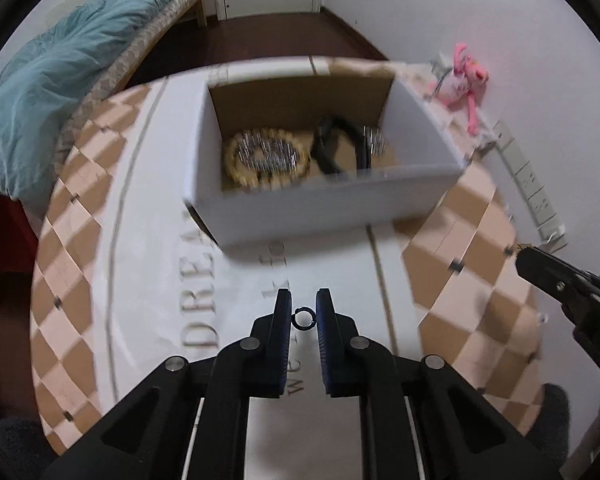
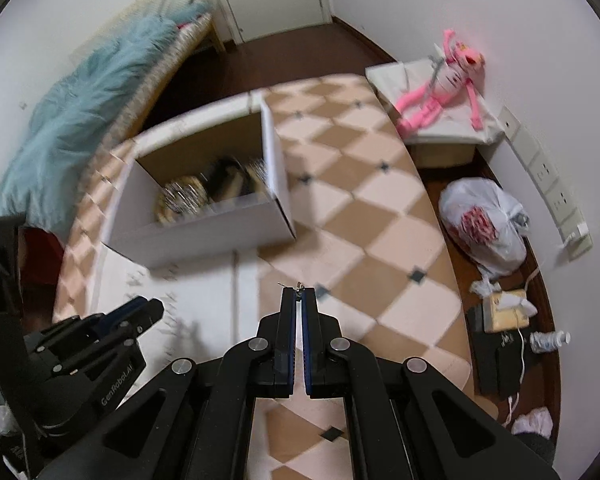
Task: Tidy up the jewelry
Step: 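Carry the earring into the box with the right tool while the left tool carries the ring in, then open both tools and lift them away from the box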
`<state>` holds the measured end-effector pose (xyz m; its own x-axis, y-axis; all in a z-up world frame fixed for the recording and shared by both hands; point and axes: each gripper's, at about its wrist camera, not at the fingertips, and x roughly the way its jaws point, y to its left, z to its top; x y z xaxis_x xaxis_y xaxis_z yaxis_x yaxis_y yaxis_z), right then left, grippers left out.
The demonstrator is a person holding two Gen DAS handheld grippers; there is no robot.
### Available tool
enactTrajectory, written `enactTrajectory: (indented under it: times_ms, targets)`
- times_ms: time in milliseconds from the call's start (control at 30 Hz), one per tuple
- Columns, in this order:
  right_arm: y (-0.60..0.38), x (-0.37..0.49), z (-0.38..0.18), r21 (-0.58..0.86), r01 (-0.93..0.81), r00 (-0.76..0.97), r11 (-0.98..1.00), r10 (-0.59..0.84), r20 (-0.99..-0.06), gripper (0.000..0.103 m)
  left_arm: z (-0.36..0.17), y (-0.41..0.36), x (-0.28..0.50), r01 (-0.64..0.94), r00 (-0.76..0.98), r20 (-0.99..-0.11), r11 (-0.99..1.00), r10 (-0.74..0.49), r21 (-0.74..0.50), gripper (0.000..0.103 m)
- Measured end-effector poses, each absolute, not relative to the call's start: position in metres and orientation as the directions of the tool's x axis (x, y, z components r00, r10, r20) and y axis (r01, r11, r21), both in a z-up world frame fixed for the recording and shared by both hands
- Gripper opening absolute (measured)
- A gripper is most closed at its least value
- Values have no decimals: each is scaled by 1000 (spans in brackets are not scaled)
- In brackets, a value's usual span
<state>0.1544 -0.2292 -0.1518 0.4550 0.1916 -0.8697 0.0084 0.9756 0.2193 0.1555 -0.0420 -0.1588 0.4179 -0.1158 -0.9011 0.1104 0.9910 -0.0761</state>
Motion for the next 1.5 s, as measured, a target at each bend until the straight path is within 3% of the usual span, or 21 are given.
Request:
enactTrajectory:
  times_ms: [267,733,833,900,1000,1067,1100,1167,1333,1367,1500]
  targets:
    - [-206,220,-113,269,-104,457,958,286,-842,3,-114,-12,215,90,414,-889,981,-195,-174,10]
    - [-169,315,-157,313,-110,225,943,331,-916,7,-124,9,288,5,304,-942,989,-144,-149,13]
    - [-174,315,-155,315,-102,234,944,330,-914,13,-119,15,286,-9,325,-939,993,-109,-118,29]
    - [-178,314,-150,291,-98,253,952,307,-917,15,-116,18,283,-19,341,-935,994,-97,-110,52]
    - [-182,308,-142,243,-103,284,964,263,-922,15,-113,24,275,-38,362,-930,996,-65,-85,61]
    - [-185,303,-137,219,-106,299,970,241,-923,25,-112,26,270,-43,367,-928,996,-60,-81,62]
    - [-186,297,-134,191,-102,313,976,214,-925,32,-112,27,264,-50,371,-927,996,-53,-76,68]
    - [-188,291,-131,159,-104,331,982,184,-926,58,-112,28,256,-57,380,-924,996,-40,-66,79]
    - [-190,264,-127,33,-91,370,995,64,-927,96,-110,26,233,-74,411,-912,997,7,-26,98]
    - [-190,260,-128,21,-88,369,996,52,-928,100,-109,26,228,-76,421,-907,997,18,-16,99]
    - [-191,238,-128,-24,-79,378,997,8,-926,100,-102,21,211,-85,458,-888,996,48,10,99]
